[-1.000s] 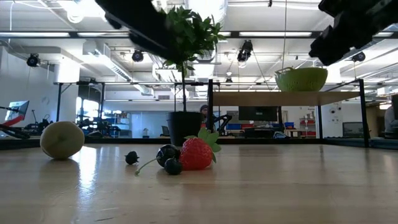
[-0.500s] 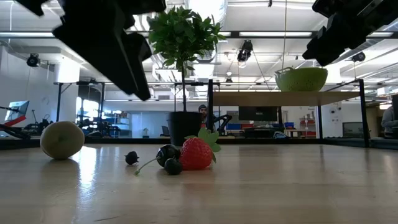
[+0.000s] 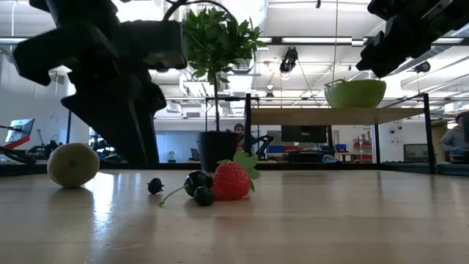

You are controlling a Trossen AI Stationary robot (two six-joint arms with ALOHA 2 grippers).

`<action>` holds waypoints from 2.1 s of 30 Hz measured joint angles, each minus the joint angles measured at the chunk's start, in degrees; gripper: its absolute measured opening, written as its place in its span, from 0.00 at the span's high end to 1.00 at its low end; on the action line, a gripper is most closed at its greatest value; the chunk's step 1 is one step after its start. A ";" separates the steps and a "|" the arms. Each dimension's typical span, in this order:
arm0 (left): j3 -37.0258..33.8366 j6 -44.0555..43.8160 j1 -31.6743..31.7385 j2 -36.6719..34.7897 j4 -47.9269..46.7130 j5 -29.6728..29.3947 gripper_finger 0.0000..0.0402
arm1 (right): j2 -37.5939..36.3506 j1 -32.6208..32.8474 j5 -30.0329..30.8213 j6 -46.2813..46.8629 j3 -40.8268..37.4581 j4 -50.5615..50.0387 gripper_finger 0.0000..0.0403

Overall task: Pick & Place Fruit
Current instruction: Put the blueberry into the green strainer bowl on the shelf

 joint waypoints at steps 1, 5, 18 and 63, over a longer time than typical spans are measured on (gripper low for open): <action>-0.50 0.00 0.22 0.00 0.78 0.12 0.55 | 0.07 0.00 -0.01 0.00 0.00 -0.04 0.98; -1.91 -0.30 0.57 0.00 3.15 0.38 0.55 | 0.04 0.00 -0.01 -0.02 0.00 -0.01 0.98; -7.10 -0.81 0.58 0.02 13.81 0.67 0.56 | 0.09 0.00 -0.01 -0.07 -0.02 0.09 0.98; -9.10 -1.31 0.58 2.93 17.05 0.43 0.68 | 0.15 0.00 -0.03 -0.20 -0.54 1.80 0.98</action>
